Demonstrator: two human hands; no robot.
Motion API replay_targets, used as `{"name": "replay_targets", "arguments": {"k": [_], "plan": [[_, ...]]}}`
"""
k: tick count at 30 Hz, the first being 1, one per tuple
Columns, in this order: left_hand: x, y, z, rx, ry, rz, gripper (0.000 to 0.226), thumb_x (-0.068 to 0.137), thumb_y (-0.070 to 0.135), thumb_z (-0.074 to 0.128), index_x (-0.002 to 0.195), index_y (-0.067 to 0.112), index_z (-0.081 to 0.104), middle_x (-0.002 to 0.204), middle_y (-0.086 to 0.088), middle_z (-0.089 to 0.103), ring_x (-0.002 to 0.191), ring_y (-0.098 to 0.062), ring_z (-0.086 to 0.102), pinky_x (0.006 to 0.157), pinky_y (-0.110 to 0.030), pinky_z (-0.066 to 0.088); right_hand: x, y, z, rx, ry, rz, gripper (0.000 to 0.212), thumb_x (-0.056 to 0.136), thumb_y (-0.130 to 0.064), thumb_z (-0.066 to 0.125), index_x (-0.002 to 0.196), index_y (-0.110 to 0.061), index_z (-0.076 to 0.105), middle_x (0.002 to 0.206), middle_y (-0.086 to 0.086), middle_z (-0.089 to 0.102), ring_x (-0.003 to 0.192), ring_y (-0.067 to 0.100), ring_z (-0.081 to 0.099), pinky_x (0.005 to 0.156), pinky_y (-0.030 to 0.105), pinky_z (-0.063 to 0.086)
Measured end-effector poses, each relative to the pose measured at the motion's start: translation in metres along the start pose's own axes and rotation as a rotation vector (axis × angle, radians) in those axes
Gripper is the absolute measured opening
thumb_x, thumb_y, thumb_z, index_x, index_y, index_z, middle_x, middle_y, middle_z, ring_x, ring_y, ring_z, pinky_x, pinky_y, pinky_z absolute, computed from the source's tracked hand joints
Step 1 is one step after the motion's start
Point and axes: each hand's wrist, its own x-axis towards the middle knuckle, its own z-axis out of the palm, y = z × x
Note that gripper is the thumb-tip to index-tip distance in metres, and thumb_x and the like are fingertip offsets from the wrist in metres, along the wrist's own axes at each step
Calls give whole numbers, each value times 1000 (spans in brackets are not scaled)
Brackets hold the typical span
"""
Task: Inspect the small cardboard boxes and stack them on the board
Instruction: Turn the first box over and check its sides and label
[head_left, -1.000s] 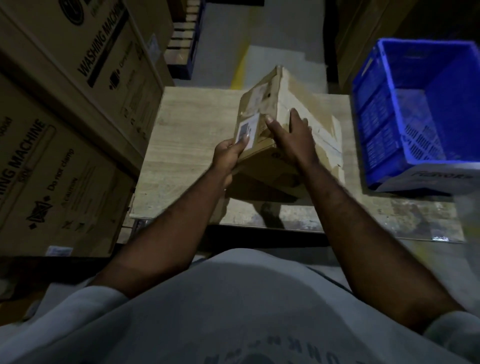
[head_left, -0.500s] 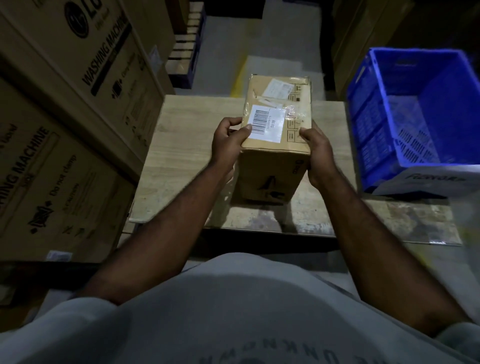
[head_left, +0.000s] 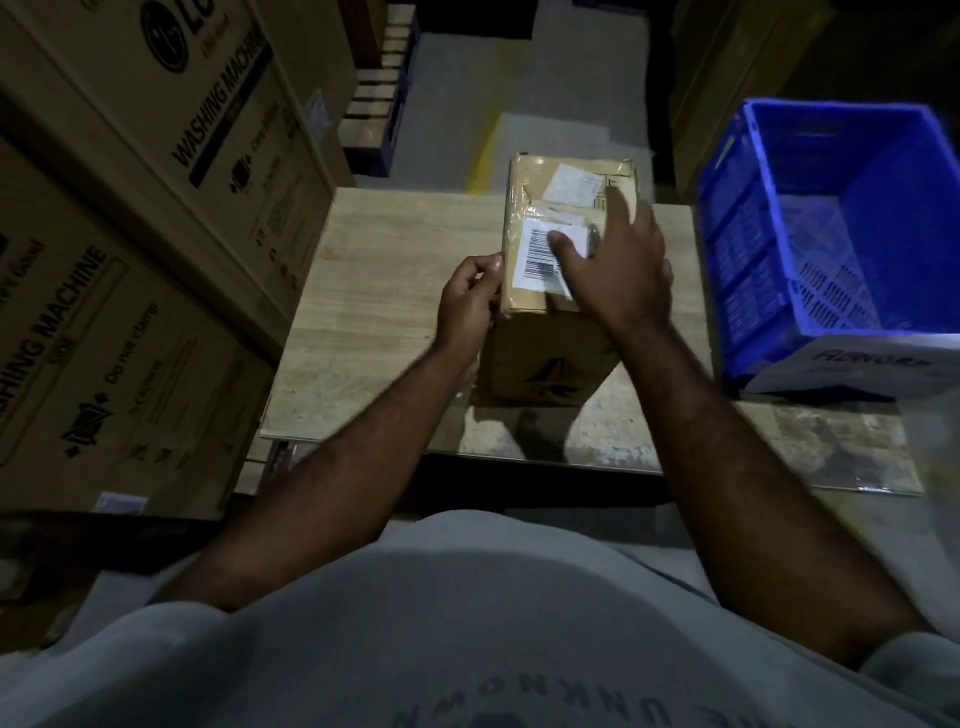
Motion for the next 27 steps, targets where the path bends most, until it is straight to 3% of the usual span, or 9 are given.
{"name": "replay_targets", "arguments": {"k": [4, 7, 10, 16, 23, 27], "plan": [[1, 0, -3, 36, -35, -53, 28, 110, 23, 39, 113, 13, 65, 79, 6, 69, 63, -9, 61, 59, -28, 40, -6, -27, 9, -128, -197, 112, 113, 72, -100, 44, 163, -37, 18, 173, 17, 1, 154, 55, -3, 114, 80, 2], [2, 3, -8, 35, -46, -87, 21, 110, 22, 41, 108, 16, 61, 88, 2, 69, 72, -12, 63, 65, -29, 46, -4, -24, 17, -183, -231, 154, 123, 64, -104, 45, 164, -39, 13, 172, 19, -9, 150, 61, -16, 113, 81, -7], [3, 5, -11, 42, -78, -151, 21, 110, 27, 42, 108, 16, 60, 94, 0, 69, 80, -14, 64, 70, -28, 50, 1, -18, 17, -197, -223, 176, 121, 66, -101, 50, 164, -40, 12, 172, 20, -10, 148, 64, -17, 113, 82, -5], [5, -6, -15, 154, -114, -280, 15, 105, 32, 55, 100, 18, 56, 87, 1, 61, 75, -16, 59, 61, -23, 49, 2, -3, 12, -243, -192, 167, 115, 72, -96, 49, 164, -40, 10, 173, 20, -4, 151, 62, -7, 115, 81, 3], [2, -14, -14, 156, -99, -434, 23, 107, 31, 52, 86, 21, 54, 85, 4, 57, 72, -11, 55, 63, -25, 44, -6, 3, 8, -299, -210, 61, 110, 75, -94, 46, 164, -41, 8, 173, 18, -2, 152, 60, -4, 117, 78, 5], [10, -16, -16, 119, -46, -419, 21, 105, 40, 52, 98, 21, 58, 94, 0, 62, 84, -16, 60, 64, -29, 47, -11, 13, 3, -303, -261, -78, 109, 74, -94, 50, 163, -45, 10, 174, 13, 0, 153, 56, -2, 117, 77, 6]]}}
